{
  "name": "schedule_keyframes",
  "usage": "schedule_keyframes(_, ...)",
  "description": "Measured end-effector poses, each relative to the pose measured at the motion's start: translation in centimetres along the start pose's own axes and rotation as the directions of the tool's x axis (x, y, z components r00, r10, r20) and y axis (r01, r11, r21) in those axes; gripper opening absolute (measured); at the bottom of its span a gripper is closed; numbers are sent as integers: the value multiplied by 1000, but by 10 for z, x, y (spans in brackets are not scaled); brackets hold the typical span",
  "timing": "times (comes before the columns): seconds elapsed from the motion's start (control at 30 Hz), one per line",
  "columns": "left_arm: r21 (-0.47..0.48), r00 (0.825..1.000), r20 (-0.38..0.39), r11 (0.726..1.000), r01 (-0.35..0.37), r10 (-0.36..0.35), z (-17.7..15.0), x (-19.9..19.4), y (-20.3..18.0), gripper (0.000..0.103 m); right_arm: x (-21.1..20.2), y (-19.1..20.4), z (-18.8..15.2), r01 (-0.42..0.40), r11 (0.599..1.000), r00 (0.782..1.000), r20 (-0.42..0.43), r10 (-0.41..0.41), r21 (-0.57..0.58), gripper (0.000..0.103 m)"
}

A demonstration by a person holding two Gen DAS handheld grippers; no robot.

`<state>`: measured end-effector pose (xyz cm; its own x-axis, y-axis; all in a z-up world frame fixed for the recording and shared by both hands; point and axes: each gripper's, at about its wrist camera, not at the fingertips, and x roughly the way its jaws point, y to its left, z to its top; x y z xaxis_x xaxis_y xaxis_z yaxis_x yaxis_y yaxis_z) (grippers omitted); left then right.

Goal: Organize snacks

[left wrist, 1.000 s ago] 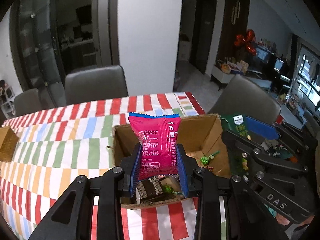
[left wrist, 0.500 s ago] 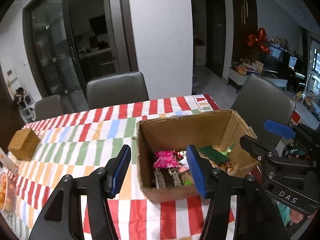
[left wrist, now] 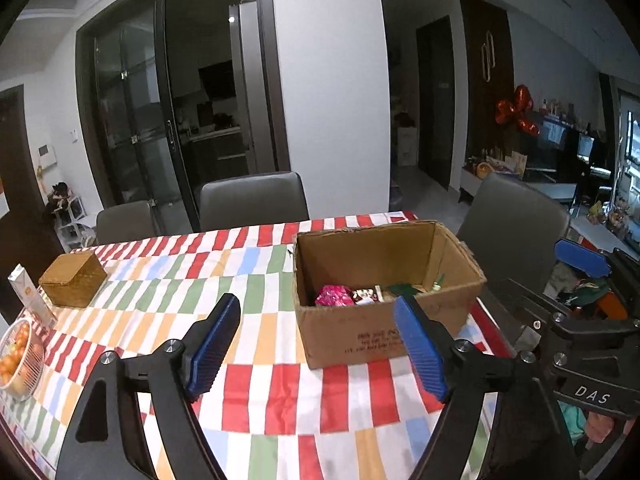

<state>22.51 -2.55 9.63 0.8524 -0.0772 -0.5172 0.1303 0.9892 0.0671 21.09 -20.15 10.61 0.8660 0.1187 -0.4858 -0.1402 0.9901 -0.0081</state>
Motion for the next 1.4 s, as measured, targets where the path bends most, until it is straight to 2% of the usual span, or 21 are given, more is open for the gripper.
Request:
schedule_keyframes(0.23, -35, 1000, 19, 999, 14, -14, -25, -34, 5, 84, -36, 7, -20, 26, 1000, 999, 29, -26, -10, 88)
schedule_keyframes(0.4, 5, 999, 46, 1000, -15, 15, -42, -55, 0, 87, -55, 15, -34, 46, 998, 998, 46, -45, -31, 90)
schedule_keyframes(0.6, -5, 999, 50, 1000, -8, 8, -58, -71, -2, 91, -73, 21, -50, 29, 1000, 999, 39, -28, -9, 90)
schedule_keyframes(0.93, -3, 997, 74, 1000, -28, 28, -68, -86, -2, 97, -86, 22, -70, 33, 999, 999, 32, -33, -1, 90)
schedule_keyframes(1.4, -1, 996, 79, 999, -33, 33, -69, -92, -1, 98, -92, 21, -74, 22, 1000, 999, 35, -22, 10, 90)
